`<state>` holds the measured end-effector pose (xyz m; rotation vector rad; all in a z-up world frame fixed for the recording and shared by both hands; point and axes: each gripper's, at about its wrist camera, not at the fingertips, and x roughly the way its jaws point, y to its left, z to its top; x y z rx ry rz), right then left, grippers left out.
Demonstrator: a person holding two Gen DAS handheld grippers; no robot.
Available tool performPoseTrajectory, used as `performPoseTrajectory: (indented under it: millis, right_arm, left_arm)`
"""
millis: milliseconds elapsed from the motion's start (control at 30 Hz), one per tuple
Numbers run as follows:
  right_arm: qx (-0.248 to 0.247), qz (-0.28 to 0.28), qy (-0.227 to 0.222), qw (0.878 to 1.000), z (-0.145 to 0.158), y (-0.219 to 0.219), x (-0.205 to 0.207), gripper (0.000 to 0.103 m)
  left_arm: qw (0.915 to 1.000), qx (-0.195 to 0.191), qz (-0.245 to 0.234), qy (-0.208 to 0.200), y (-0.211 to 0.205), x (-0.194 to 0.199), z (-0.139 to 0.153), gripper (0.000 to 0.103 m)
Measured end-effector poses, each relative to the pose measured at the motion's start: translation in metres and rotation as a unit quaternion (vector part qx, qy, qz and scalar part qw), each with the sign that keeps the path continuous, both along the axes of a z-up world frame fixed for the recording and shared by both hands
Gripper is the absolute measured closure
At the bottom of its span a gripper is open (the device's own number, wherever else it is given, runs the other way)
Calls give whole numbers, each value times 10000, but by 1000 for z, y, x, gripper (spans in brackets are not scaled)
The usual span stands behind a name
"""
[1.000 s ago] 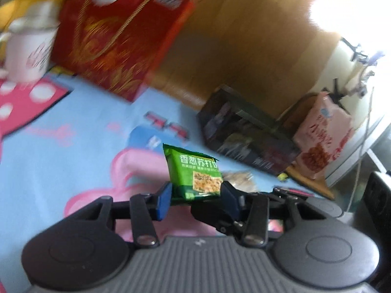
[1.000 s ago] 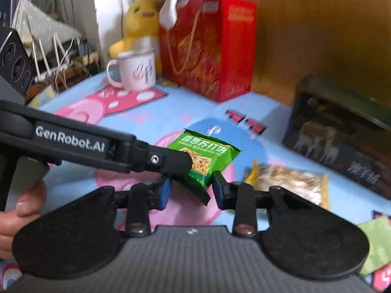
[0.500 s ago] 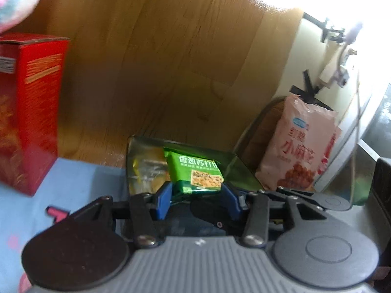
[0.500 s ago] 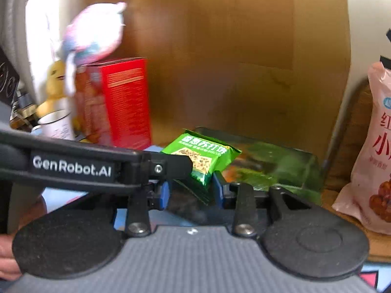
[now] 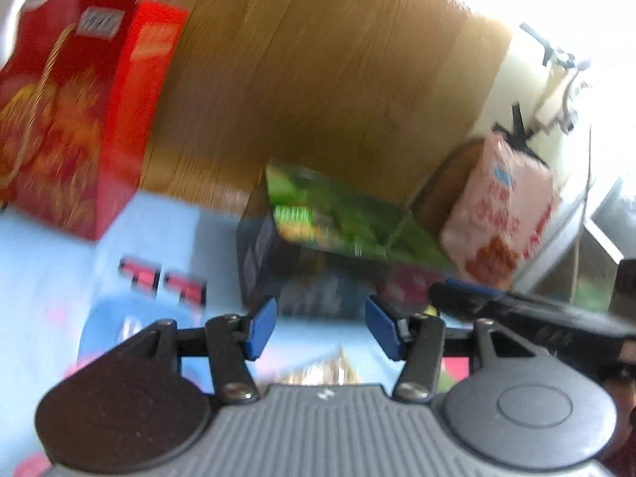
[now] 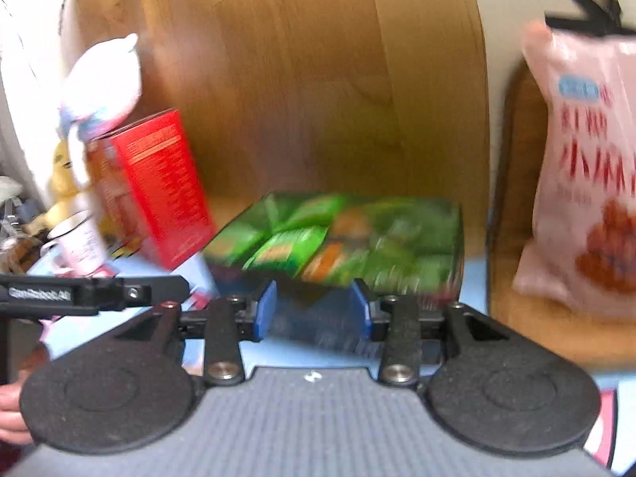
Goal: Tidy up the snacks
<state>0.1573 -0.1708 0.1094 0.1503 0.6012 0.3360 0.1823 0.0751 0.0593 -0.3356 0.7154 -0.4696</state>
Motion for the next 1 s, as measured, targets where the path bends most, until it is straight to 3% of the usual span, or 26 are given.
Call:
performPoseTrajectory:
  millis: [133, 267, 467, 667, 900, 1000]
  right_arm:
    - [70, 383, -41, 9992, -2, 3, -36, 58]
    - [54, 814, 263, 9963, -19, 21, -59, 59]
    - [124, 906, 545, 9943, -51, 36, -75, 58]
    - [255, 1027, 594, 9926, -57, 49, -84, 55]
    - [-235, 1251, 209, 9917, -56, 61, -123, 49]
    - [-680, 1380, 18, 9881, -62, 72, -130, 49]
  left_arm:
    - [9996, -123, -20, 243, 15, -38, -12, 48]
    - [9991, -280, 57, 298, 33, -84, -20, 46]
    - [9965, -531, 281, 577, 49, -130, -29, 42]
    - [9971, -316, 298, 630, 29, -130, -35, 46]
    - [9971, -217, 440, 576, 32, -124, -35, 46]
    - [9971, -219, 454, 570, 34, -122, -34, 46]
